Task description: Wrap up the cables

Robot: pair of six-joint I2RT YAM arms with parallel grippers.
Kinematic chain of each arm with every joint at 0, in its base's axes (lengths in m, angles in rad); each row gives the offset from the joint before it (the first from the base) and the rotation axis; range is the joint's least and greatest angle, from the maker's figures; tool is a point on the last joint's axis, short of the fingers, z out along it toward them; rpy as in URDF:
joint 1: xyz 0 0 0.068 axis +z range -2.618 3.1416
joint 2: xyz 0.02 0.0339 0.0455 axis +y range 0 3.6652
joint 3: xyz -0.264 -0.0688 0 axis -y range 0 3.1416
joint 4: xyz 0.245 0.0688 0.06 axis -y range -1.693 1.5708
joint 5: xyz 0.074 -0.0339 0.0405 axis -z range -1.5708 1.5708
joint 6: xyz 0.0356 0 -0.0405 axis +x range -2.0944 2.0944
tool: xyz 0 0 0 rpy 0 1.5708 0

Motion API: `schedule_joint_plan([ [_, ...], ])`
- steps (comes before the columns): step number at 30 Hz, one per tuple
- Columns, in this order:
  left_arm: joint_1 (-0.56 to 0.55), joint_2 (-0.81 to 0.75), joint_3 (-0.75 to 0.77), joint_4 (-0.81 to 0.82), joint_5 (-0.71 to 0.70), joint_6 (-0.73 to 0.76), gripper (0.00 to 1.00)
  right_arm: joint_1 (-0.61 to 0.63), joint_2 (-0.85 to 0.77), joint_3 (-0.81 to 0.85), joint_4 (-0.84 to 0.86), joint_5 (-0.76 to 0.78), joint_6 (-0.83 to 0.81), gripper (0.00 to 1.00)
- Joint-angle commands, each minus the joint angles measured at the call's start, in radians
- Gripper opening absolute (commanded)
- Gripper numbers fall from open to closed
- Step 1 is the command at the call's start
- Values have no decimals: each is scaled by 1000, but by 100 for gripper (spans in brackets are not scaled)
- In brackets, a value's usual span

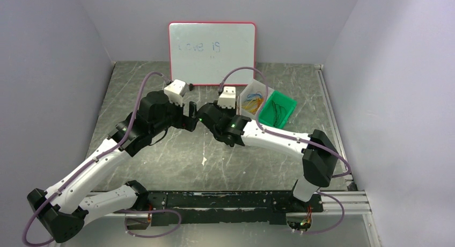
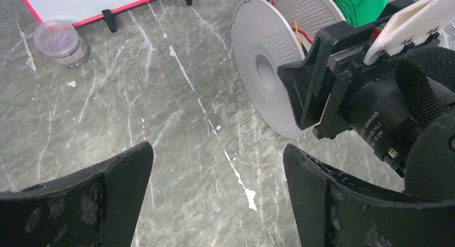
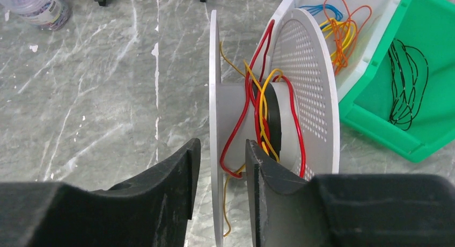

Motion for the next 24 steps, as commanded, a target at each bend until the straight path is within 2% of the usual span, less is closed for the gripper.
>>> schedule_joint_plan([
  [1, -8, 0, 19, 12, 34, 1, 95, -3, 6, 13, 27, 20, 3, 42],
  [12, -9, 6, 20, 10, 34, 1, 95, -2, -39, 15, 13, 9, 4, 52],
  [17, -8, 6, 20, 9, 29, 1, 95, -1, -98, 3, 20, -4, -16, 52],
  [24, -8, 5, 20, 8, 22, 2, 95, -2, -207, -28, 23, 63, -53, 53],
])
